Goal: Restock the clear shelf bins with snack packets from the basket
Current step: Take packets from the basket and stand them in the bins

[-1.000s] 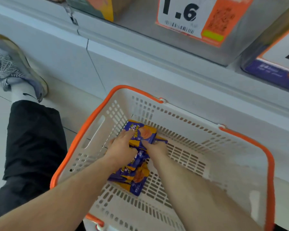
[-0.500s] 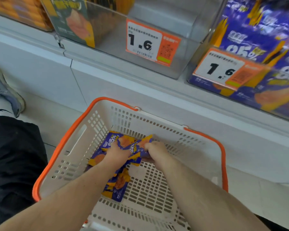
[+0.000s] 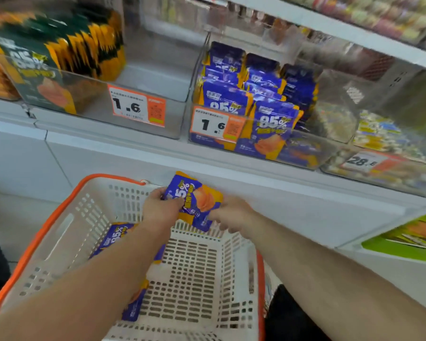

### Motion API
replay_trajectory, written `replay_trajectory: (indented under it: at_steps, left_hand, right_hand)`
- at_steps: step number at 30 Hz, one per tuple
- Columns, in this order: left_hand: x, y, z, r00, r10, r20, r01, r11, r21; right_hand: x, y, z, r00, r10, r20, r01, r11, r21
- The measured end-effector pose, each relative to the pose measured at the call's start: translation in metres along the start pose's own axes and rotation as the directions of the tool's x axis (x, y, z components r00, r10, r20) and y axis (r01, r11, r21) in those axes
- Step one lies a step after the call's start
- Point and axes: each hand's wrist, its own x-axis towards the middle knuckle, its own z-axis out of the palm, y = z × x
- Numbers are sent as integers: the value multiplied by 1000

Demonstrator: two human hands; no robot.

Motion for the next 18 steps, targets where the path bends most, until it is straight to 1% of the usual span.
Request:
replay_trajectory:
  at_steps: [2,3,5,6,7,8,9,10,11,12,15,18]
  left_hand:
    - [-14,17,8,982,178,63,-185,974,132]
    - [-19,23,12,961,252,112,-271,940,209]
    - [-27,36,20,892,380,247,-448,819,358]
    - [-32,42,26,853,413,320,-517,756,402]
    - [-37,48,32,819,432,379,-567,709,418]
    - [-42,54,39,787,445,428,-609,673,420]
    - [-47,59,47,753,463,467,-649,636,416]
    - [-51,63,55,718,486,498,-689,598,409]
    - [-55,67,61,689,502,523,-719,567,403]
    - [-59,71,68,669,513,538,-738,547,396]
    - [-65,84,84,634,531,563,-765,537,355]
    - [-72,100,99,567,572,593,-817,484,313]
  right_hand:
    - [-7,-1,-20,986,-51,-160,34,994,-105]
    - [-13,-4,-28,965,-84,-249,52,990,-133]
    - [-33,-13,-45,895,-216,-390,125,961,-245]
    - [-43,-17,-52,852,-315,-419,166,920,-355]
    - [-53,-21,-58,805,-425,-413,200,851,-485]
    - [-60,-24,-63,764,-523,-379,221,763,-608]
    - [-68,-27,-67,729,-599,-331,233,672,-703]
    - [-73,-29,-71,711,-642,-286,235,601,-764]
    - [-78,-30,-75,707,-658,-259,229,560,-796]
    - [-81,-29,-79,716,-650,-254,219,555,-803]
    - [-86,-28,-98,744,-589,-315,183,633,-752]
    - [-87,-27,-121,800,-496,-339,101,667,-738]
